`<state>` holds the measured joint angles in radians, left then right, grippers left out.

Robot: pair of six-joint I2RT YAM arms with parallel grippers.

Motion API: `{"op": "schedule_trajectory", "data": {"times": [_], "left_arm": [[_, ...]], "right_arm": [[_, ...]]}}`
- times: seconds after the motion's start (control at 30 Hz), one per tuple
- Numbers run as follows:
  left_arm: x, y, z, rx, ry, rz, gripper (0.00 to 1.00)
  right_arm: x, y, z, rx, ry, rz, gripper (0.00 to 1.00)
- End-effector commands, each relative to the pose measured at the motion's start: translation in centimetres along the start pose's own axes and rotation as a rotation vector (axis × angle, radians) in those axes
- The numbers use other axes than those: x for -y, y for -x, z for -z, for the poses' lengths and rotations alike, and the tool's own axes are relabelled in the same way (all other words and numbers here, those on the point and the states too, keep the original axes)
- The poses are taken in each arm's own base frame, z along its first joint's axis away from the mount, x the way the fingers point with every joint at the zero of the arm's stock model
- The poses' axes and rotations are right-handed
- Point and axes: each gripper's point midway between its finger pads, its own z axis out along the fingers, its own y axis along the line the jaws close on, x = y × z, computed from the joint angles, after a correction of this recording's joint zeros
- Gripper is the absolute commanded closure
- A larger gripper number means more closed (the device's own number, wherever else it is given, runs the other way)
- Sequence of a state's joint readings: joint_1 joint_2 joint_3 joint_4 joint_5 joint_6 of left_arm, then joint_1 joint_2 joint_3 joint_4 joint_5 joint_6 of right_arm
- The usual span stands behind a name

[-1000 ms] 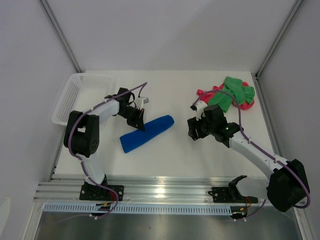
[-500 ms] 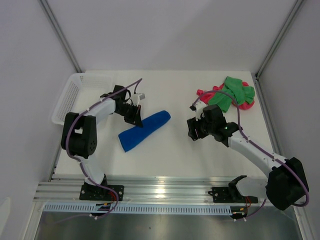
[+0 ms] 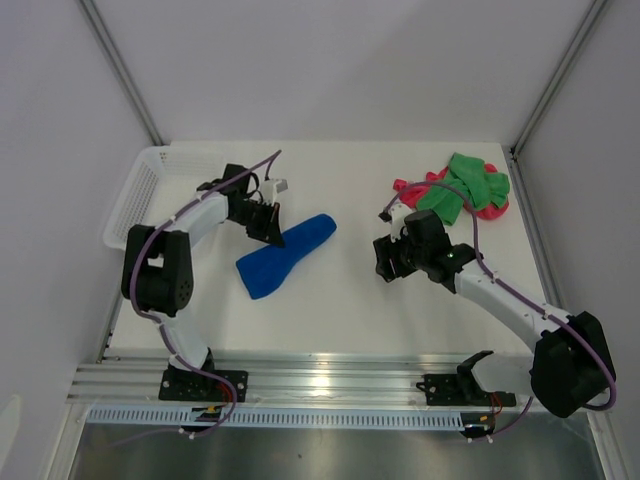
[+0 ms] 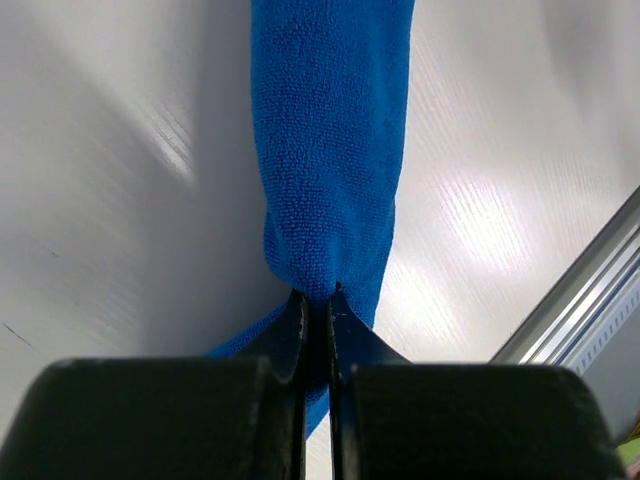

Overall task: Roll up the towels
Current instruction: Place the rolled towel into the container

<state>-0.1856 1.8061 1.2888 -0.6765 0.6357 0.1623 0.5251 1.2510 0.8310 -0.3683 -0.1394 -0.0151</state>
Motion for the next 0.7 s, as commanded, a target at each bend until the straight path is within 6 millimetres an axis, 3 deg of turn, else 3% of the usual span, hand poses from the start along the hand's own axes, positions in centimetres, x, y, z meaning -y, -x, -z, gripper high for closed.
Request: {"op": "schedule_trajectory", "data": {"times": [0.0,0.2,0.33,0.47,0.57,0.67], "left_arm": [[-0.9,0.5,-0.2,-0.013,0.004,-0.007,0.99],[-1.3,-0.6,-1.6,-0.062,-0.030,0.014,0.99],[-0.5,-2.0,-1.7,-0.139,-0.057,0.017,0.99],[0.5,-3.6,-1.9,-0.190,-0.072,-0.007,0.97],[1.0,-4.4,-2.3,-0.222,-0.088,-0.001,0.95],[1.2,-4.7,-2.4,-0.240,-0.096,-0.001,0.91]], "right_arm": [[-0.1,1.0,-0.2,0.034,0.002,-0.031,0.37],[-1.6,2.9,-1.3,0.094,0.085,-0.088,0.36],[-2.3,5.8,-2.5,0.139,0.128,-0.107,0.36],[-1.4,7.2,-4.8,0.115,0.094,-0.130,0.36],[-2.0,9.0,-6.1,0.135,0.126,-0.184,0.33],[-2.2,9.5,-8.4,0.137,0.147,-0.226,0.28]]}}
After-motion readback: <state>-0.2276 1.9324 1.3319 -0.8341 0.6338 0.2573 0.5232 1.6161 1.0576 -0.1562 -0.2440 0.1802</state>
